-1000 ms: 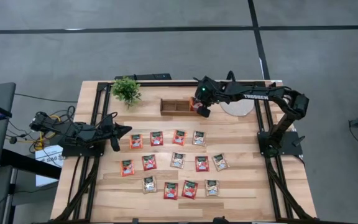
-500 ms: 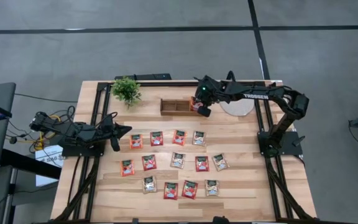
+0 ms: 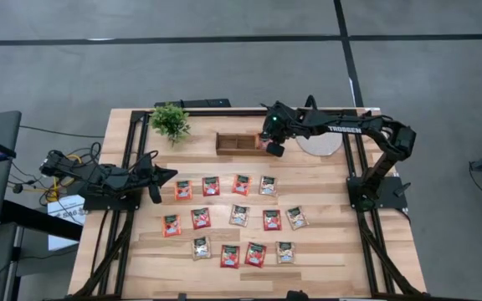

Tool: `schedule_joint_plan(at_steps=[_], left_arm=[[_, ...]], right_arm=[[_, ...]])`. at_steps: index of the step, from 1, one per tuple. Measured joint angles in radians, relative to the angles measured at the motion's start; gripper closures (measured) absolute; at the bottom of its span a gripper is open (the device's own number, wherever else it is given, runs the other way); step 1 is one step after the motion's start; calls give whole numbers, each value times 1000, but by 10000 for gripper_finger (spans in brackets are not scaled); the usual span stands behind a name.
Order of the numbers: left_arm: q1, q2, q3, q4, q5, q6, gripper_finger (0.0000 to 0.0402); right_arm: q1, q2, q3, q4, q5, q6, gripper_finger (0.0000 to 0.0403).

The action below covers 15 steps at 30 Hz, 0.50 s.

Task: Pick & Place Tea
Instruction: Put the orange tea bag into the right section of the wooden organizer, then put the right orange tea bag into the right section of the wooden organizer

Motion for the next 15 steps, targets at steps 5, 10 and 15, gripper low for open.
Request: schedule_joint_plan(at_steps=[5, 10, 15], left_arm=[[0, 0, 0, 0, 7, 0, 401], [0, 0, 0, 0, 10, 0, 401], [0, 0, 0, 0, 10, 1, 401]], right_arm=[[3, -7, 0, -2, 0, 32, 311], [64, -22, 55, -88, -76, 155, 311], [191, -26, 77, -92, -335, 162, 310]])
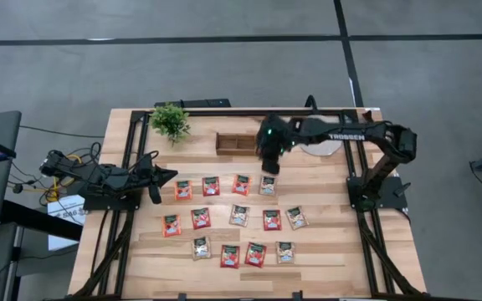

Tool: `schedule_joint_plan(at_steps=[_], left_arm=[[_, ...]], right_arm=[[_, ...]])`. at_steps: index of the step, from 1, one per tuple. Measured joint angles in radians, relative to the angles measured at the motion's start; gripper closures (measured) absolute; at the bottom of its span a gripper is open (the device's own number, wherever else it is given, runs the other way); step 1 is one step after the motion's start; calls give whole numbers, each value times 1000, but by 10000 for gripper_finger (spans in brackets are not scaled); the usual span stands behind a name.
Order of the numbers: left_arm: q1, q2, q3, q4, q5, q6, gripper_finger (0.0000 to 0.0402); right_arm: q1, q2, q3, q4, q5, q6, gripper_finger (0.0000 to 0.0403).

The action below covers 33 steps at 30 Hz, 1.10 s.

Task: Pick & Place Tea
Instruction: Put the right orange tea bag into the right section of the wooden organizer

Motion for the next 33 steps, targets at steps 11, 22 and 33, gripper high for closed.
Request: schedule_joint_plan(at_steps=[11, 22, 33], left_arm=[[0, 0, 0, 0, 0, 0, 401], [0, 12, 0, 18, 20, 1, 401], [0, 21, 0, 21, 56, 1, 401]], right_arm=[[225, 70, 5, 96, 122, -13, 310], [216, 280, 158, 92, 124, 49, 310], [189, 453, 271, -2, 94, 49, 310]])
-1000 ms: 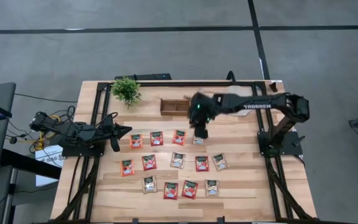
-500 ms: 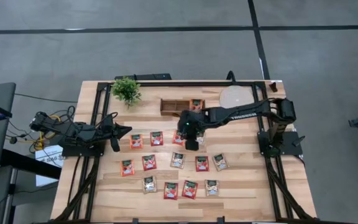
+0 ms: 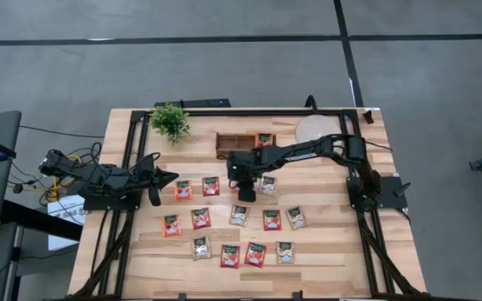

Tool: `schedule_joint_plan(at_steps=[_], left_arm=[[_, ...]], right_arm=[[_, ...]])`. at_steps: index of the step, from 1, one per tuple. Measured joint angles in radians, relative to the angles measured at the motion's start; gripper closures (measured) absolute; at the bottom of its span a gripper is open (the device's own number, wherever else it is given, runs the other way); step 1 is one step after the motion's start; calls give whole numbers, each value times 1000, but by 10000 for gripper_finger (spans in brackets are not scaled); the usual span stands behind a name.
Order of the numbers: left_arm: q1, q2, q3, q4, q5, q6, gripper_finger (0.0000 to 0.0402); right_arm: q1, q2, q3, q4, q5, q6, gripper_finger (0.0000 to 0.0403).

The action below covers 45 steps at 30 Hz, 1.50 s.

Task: Pick & Place Tea
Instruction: Put the right orange tea bag into the right section of the wooden organizer

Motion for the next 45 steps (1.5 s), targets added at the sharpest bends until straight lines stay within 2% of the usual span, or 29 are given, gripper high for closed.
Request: schedule_joint_plan(at_steps=[15, 20, 27, 36, 45], left_arm=[[0, 0, 0, -7, 1, 1, 401], [0, 0, 0, -6, 1, 0, 401], [0, 0, 0, -6, 1, 1, 401], [0, 0, 0, -7, 1, 1, 401], [0, 0, 0, -7, 1, 1, 401]], right_arm=[[-25, 16, 1, -53, 58, 26, 310], [-40, 16, 1, -87, 114, 49, 311], [-53, 3, 0, -110, 110, 47, 326], [-27, -43, 2, -49, 98, 1, 337], [-8, -3, 3, 6, 54, -24, 337]])
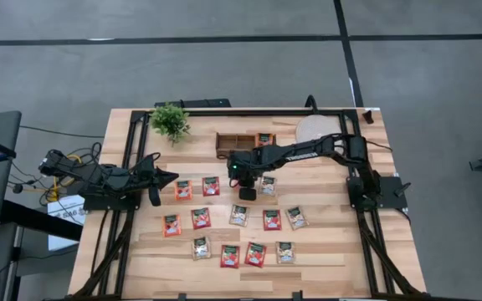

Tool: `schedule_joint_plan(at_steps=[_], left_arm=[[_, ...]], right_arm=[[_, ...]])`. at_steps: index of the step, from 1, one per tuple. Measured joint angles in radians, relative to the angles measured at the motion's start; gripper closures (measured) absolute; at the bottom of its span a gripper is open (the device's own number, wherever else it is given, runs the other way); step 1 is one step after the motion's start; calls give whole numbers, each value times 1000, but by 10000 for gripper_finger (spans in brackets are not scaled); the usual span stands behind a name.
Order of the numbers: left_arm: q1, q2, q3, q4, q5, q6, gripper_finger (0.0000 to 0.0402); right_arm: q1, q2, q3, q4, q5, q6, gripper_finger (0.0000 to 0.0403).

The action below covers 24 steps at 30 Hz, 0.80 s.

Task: Pick & Place Tea
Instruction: Put the right orange tea bag into the right section of the wooden organizer

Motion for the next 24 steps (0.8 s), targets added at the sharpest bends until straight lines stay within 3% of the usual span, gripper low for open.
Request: schedule_joint_plan(at_steps=[24], left_arm=[[0, 0, 0, 0, 0, -1, 401]], right_arm=[[-66, 42, 2, -135, 52, 107, 337]])
